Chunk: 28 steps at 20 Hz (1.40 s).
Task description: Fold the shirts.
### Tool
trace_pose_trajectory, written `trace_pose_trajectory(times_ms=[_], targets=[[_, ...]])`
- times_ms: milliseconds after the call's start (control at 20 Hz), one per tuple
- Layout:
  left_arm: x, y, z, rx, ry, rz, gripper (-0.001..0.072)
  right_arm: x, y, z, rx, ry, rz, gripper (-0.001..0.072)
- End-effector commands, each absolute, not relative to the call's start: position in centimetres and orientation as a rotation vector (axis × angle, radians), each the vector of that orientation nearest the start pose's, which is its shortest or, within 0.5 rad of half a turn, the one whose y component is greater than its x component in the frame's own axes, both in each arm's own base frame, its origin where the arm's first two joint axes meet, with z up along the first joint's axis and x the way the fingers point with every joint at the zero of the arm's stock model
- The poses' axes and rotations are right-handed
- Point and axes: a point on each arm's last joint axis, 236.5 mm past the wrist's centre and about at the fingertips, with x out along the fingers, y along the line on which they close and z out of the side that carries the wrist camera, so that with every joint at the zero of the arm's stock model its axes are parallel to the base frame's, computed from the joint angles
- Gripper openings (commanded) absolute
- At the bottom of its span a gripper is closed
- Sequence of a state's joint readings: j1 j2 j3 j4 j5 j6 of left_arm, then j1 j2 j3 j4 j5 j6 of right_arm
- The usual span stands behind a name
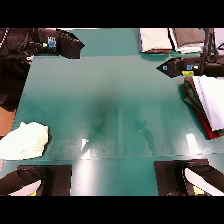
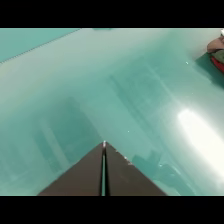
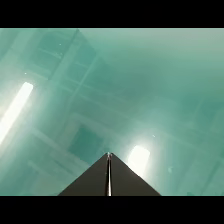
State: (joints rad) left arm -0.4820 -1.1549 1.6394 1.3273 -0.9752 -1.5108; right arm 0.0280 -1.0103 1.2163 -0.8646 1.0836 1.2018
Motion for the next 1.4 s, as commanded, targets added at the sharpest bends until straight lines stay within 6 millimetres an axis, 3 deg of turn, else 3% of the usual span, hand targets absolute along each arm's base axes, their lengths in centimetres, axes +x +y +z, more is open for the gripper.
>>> trace_pose_trajectory(times_ms=[0,550,750,850,950,1100,1250,1350], targets=[[38.1,-25.3,29.9,-0.006,0.507,-0.651,0.0024,37.4,14.7,19.2,0.231,0.741,0.605,0.0024],[38.1,-25.3,29.9,-0.006,0.507,-0.650,0.0024,37.1,14.8,19.0,0.230,0.755,0.613,0.0024],[38.9,-25.0,31.4,-0.029,0.442,-0.633,0.0024,37.0,14.8,19.0,0.229,0.757,0.613,0.0024],[38.4,-21.0,29.6,-0.008,0.554,-0.538,0.0024,37.0,14.8,19.0,0.228,0.757,0.614,0.0024],[37.4,-14.2,26.5,-0.015,0.721,-0.357,0.0024,37.0,14.8,19.0,0.228,0.760,0.615,0.0024],[34.0,-5.9,21.4,-0.036,0.871,-0.152,0.0024,37.0,14.8,19.0,0.228,0.761,0.615,0.0024],[28.8,0.3,13.2,-0.007,1.072,0.038,0.0025,37.0,14.8,18.9,0.228,0.761,0.615,0.0024],[25.5,2.4,7.2,0.005,1.239,0.107,0.0054,36.9,14.8,19.0,0.228,0.761,0.616,0.0025]])
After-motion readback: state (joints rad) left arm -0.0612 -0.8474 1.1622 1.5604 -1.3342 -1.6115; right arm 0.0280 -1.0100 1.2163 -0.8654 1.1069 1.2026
